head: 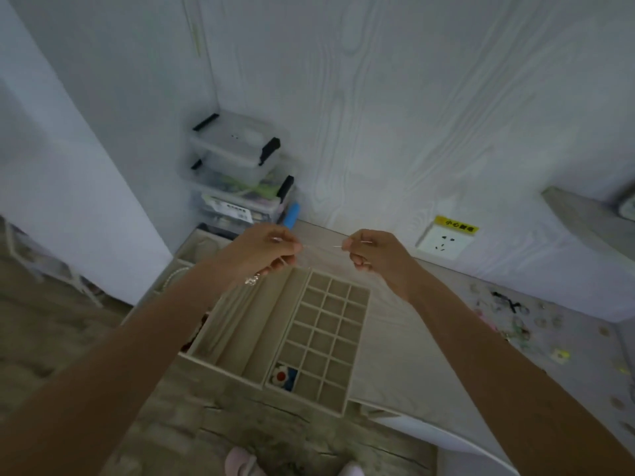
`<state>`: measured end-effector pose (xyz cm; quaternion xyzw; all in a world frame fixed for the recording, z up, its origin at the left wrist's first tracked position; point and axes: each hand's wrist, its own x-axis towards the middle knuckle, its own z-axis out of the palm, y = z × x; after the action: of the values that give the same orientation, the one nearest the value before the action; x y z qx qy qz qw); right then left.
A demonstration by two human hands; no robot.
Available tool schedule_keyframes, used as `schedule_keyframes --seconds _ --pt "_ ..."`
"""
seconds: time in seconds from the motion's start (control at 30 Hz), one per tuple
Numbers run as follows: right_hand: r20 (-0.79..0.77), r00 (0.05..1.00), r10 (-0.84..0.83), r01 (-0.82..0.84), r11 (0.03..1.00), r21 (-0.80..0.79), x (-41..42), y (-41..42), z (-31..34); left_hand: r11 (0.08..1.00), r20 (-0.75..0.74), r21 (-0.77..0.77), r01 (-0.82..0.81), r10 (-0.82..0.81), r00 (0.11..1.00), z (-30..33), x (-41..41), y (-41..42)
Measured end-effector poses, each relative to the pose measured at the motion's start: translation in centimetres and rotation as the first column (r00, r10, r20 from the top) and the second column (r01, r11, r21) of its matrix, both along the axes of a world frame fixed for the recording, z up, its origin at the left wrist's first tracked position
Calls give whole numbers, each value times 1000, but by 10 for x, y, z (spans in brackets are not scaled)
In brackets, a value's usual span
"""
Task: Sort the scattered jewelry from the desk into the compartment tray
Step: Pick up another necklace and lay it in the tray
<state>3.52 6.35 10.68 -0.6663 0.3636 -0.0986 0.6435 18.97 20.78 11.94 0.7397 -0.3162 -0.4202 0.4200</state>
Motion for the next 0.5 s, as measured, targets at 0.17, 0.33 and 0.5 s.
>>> schedule_keyframes --seconds 0.17,0.33,0.5 --pt "97 993 -63 30 950 311 18 5 -8 999 59 -14 -46 47 997 -7 22 19" --pt "159 980 -116 51 929 366 38 13 -17 997 187 71 19 -32 982 -22 43 41" --pt "90 989 -115 100 983 152 51 21 -31 980 161 192 47 -78 984 -33 55 63"
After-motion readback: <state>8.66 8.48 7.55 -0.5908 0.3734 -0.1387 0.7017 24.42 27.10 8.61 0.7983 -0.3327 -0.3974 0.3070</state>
